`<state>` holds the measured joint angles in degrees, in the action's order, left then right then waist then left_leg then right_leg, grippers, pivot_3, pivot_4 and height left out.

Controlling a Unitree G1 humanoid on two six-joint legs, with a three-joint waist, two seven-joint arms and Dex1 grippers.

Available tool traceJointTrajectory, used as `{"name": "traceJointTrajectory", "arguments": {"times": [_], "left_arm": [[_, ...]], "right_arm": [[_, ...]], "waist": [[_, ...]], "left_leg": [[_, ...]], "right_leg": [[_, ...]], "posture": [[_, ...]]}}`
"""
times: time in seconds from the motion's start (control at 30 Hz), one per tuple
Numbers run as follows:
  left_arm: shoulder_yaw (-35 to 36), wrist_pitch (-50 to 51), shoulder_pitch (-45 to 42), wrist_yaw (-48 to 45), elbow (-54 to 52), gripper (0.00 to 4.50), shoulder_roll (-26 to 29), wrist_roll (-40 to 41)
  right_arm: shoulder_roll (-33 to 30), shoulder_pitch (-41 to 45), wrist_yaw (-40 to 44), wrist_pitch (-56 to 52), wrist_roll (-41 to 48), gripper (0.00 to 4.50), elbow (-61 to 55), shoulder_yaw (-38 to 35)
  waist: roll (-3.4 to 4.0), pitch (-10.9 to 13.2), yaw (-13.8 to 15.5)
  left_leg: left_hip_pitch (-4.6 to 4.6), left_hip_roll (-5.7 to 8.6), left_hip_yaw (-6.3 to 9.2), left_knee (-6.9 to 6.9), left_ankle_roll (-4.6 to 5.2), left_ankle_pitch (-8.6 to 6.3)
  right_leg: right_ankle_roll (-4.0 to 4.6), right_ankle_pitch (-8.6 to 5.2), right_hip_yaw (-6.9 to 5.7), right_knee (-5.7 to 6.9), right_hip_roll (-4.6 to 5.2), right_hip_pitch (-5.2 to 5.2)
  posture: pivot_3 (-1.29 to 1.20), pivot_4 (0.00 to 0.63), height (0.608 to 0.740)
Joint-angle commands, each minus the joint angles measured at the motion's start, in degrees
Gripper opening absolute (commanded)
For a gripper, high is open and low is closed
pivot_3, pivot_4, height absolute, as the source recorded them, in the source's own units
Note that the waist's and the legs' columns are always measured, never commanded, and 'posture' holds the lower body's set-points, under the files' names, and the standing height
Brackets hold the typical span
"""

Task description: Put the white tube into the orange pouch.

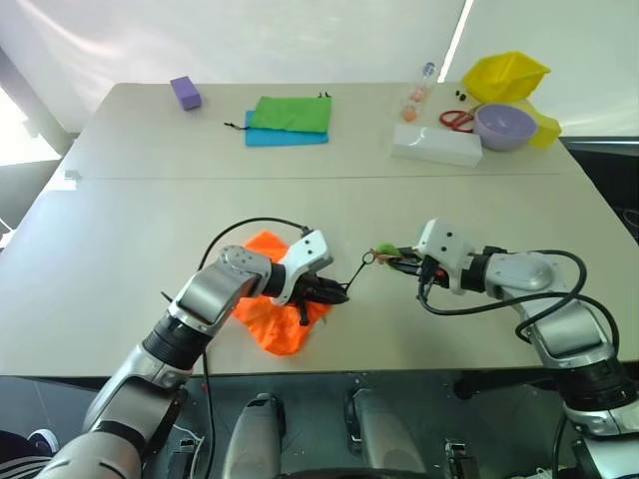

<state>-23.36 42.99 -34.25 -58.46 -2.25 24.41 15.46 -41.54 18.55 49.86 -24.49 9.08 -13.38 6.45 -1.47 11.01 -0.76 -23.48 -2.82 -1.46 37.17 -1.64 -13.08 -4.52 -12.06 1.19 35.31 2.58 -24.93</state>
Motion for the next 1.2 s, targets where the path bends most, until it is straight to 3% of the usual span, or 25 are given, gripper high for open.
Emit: {"name": "traceJointTrajectory", "arguments": {"times": [0.03,0.63,0.93,1.2], "left_arm": [[-0.37,0.25,-0.09,-1.38,0.33,0.16,0.39,0.50],[-0.52,-0.59,0.21,-11.27,-2.58,0.16,9.53,1.59],[-2.20,-4.21,1.35,-24.33,-4.69,0.16,20.87,3.54],[-1.69,-7.63,1.89,-29.32,-2.86,0.16,24.06,4.28]], "right_arm": [[-0.01,0.93,-0.33,0.83,-0.20,0.00,-1.87,-0.59],[-0.79,6.20,-8.61,7.25,-8.03,0.00,9.40,-3.63],[-1.64,9.86,-14.45,9.52,-12.54,0.00,15.77,-4.79],[-2.21,10.64,-17.00,9.74,-13.81,0.00,17.52,-5.36]], "waist": [[0.00,0.00,0.00],[0.00,0.00,-0.17],[0.01,0.01,-0.38],[0.01,0.01,-0.13]], "left_leg": [[0.00,0.00,0.00,0.00,0.00,0.00],[-0.02,-0.01,-0.02,-0.03,0.00,0.00],[-0.03,-0.02,-0.04,-0.08,0.00,0.00],[-0.12,-0.01,-0.09,-0.03,0.00,0.00]], "right_leg": [[0.00,0.00,0.00,0.00,0.00,0.00],[0.01,0.00,0.01,0.00,0.00,-0.05],[0.01,0.01,0.03,0.03,-0.03,-0.15],[0.09,0.05,0.07,0.02,0.00,-0.18]], "posture": [[0.00,0.150,0.740],[0.00,0.150,0.740],[0.00,0.150,0.740],[0.00,0.150,0.740]]}}
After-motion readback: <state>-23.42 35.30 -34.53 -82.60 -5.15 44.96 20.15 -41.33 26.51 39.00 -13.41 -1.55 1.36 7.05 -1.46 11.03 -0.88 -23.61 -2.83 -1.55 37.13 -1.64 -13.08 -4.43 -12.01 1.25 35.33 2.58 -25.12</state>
